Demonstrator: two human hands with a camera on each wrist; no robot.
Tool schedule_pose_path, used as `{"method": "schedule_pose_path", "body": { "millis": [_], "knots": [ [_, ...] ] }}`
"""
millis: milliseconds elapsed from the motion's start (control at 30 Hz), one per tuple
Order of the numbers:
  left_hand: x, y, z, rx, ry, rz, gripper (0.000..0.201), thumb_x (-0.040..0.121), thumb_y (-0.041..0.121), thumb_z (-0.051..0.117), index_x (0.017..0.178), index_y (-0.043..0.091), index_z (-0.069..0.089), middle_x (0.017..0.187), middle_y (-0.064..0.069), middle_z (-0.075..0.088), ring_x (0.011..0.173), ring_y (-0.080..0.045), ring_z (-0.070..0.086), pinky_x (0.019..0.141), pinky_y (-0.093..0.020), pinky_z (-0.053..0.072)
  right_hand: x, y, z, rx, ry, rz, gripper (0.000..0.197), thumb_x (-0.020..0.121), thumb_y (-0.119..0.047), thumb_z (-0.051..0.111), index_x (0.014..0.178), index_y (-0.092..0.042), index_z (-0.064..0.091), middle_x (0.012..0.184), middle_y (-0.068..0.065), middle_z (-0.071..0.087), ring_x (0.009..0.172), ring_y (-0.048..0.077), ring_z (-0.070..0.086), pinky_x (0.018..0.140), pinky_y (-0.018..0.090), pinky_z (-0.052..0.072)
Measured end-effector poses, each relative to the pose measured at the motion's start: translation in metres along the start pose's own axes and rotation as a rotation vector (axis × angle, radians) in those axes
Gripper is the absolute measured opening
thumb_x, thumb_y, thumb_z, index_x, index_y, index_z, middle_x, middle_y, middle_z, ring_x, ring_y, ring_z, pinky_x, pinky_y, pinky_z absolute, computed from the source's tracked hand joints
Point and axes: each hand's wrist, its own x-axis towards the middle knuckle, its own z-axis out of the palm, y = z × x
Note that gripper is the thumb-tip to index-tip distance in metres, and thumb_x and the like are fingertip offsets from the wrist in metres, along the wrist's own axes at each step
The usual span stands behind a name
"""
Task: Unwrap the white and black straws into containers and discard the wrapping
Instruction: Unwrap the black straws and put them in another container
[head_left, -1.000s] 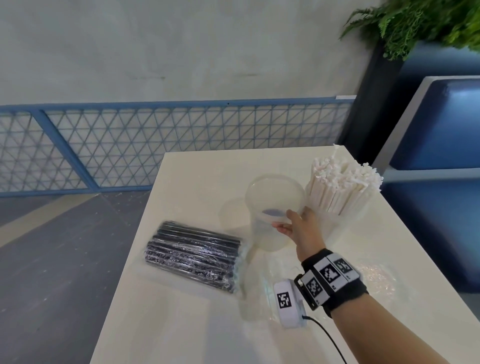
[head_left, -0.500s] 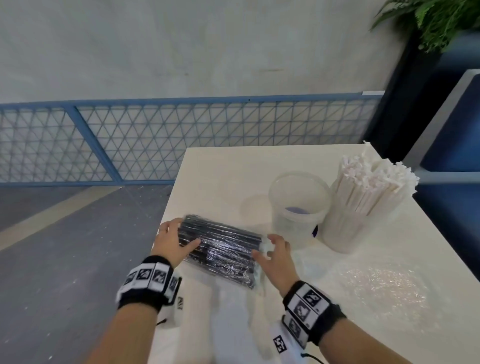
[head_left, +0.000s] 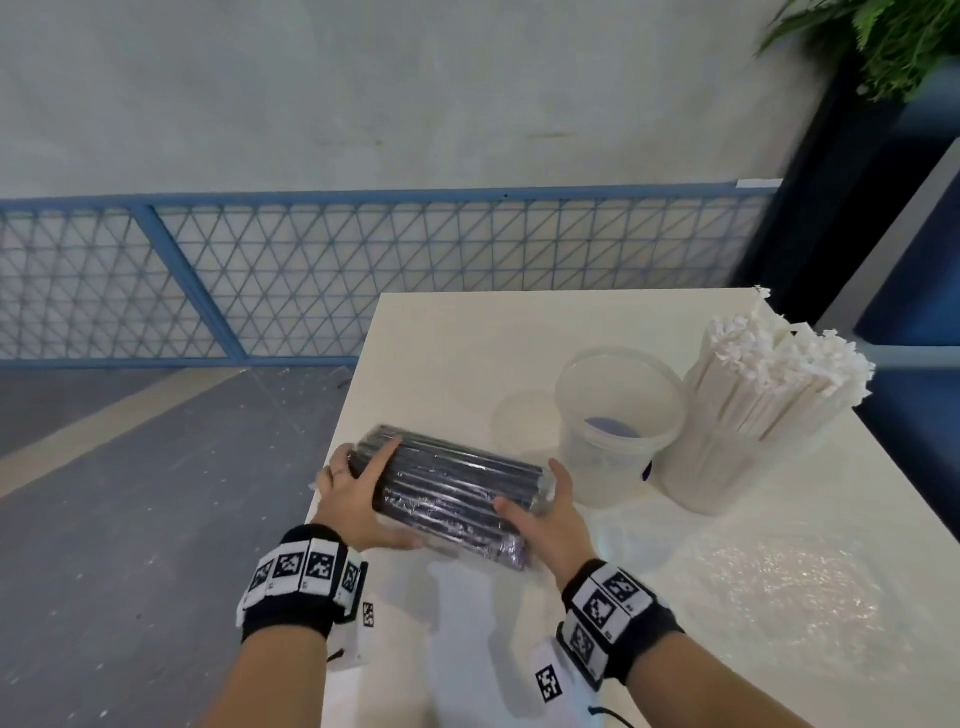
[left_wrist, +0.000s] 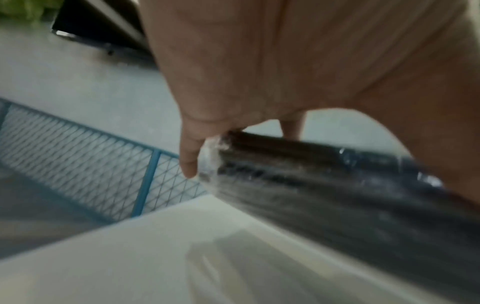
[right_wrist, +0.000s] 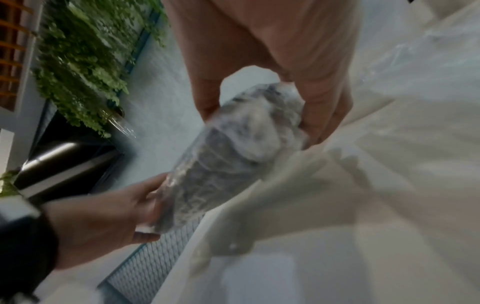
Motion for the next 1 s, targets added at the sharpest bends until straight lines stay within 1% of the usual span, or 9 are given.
{"method": "schedule_pose_path", "body": {
  "millis": [67,133,300,367,467,633,733,833,1000],
  "knots": [
    [-0.011,0.003,0.002,0.107,0.085,0.073,0.116,0.050,0.043,0.087,0.140,0.051,0.014,0.152,-0.002,-0.008,0.135,-0.038,0.002,0.110,-0.060,0.023,-0.001,-0.008,-0.003,0.079,0.002,-0.006,0.093,0.069,-0.048,0.075,0.140,-0.027,0.020,0.137,0.010,0.049,0.120,0.029,0.052,0.103,0.041,0.041],
    [-0.020,0.006,0.004,0.105,0.269,0.102,0.100,0.053,0.042,0.085,0.136,0.048,0.030,0.152,0.004,0.013,0.134,-0.036,0.009,0.107,-0.063,0.023,-0.002,-0.014,-0.004,0.153,-0.025,0.001,0.099,0.052,-0.062,0.078,0.132,-0.030,0.028,0.135,0.009,0.051,0.117,0.026,0.055,0.102,0.044,0.044],
    [-0.035,0.016,-0.014,0.162,0.365,0.086,0.066,0.057,0.057,0.078,0.115,0.038,0.054,0.117,0.012,0.059,0.122,-0.019,0.047,0.107,-0.067,0.009,-0.018,-0.034,-0.019,0.224,-0.121,-0.094,0.044,0.091,-0.046,0.048,0.128,-0.026,0.036,0.104,0.000,0.056,0.081,0.016,0.058,0.069,0.028,0.051],
    [-0.041,0.018,-0.022,0.073,0.286,0.086,0.058,0.050,0.065,0.076,0.099,0.041,0.057,0.091,0.019,0.061,0.097,-0.014,0.059,0.108,-0.057,0.024,-0.024,-0.042,-0.026,0.188,-0.089,-0.220,0.047,0.091,-0.050,0.041,0.131,-0.027,0.038,0.096,-0.002,0.053,0.074,0.014,0.053,0.072,0.029,0.052],
    [-0.049,0.019,-0.027,-0.187,0.150,0.170,0.045,0.043,0.063,0.080,0.078,0.043,0.057,0.069,0.019,0.065,0.073,-0.001,0.062,0.078,-0.030,0.046,-0.034,-0.051,-0.033,0.118,-0.064,-0.394,0.054,0.079,-0.070,0.044,0.126,-0.045,0.038,0.115,-0.009,0.048,0.108,0.014,0.049,0.094,0.036,0.047],
    [-0.061,0.030,-0.019,-0.473,-0.068,0.230,0.064,0.037,0.068,0.080,0.088,0.033,0.066,0.087,0.021,0.073,0.086,0.002,0.068,0.078,-0.017,0.051,-0.048,-0.054,-0.046,0.003,0.028,-0.638,0.061,0.072,-0.047,0.069,0.124,-0.045,0.037,0.126,-0.002,0.040,0.114,0.001,0.042,0.083,0.001,0.038],
    [-0.067,0.050,-0.007,-0.581,-0.082,0.281,0.057,0.045,0.037,0.088,0.095,0.026,0.062,0.083,0.022,0.072,0.086,0.000,0.068,0.072,-0.010,0.049,-0.050,-0.051,-0.048,-0.055,0.061,-0.695,0.056,0.072,-0.047,0.069,0.121,-0.045,0.041,0.125,-0.006,0.046,0.115,0.005,0.044,0.093,0.017,0.044],
    [-0.067,0.070,0.001,-0.671,0.026,0.284,0.063,0.037,0.042,0.084,0.094,0.028,0.062,0.088,0.014,0.073,0.087,-0.001,0.068,0.074,-0.015,0.053,-0.052,-0.046,-0.046,-0.101,0.052,-0.678,0.058,0.076,-0.038,0.072,0.127,-0.038,0.043,0.129,-0.006,0.047,0.116,0.002,0.044,0.101,0.030,0.042],
    [-0.064,0.087,0.008,-0.677,0.152,0.277,0.058,0.042,0.043,0.086,0.092,0.026,0.064,0.091,0.007,0.073,0.087,-0.006,0.069,0.082,-0.029,0.054,-0.059,-0.048,-0.057,0.100,0.188,-0.573,0.062,0.076,-0.029,0.073,0.130,-0.029,0.042,0.116,-0.007,0.049,0.105,0.011,0.054,0.081,0.010,0.047]
  ]
}}
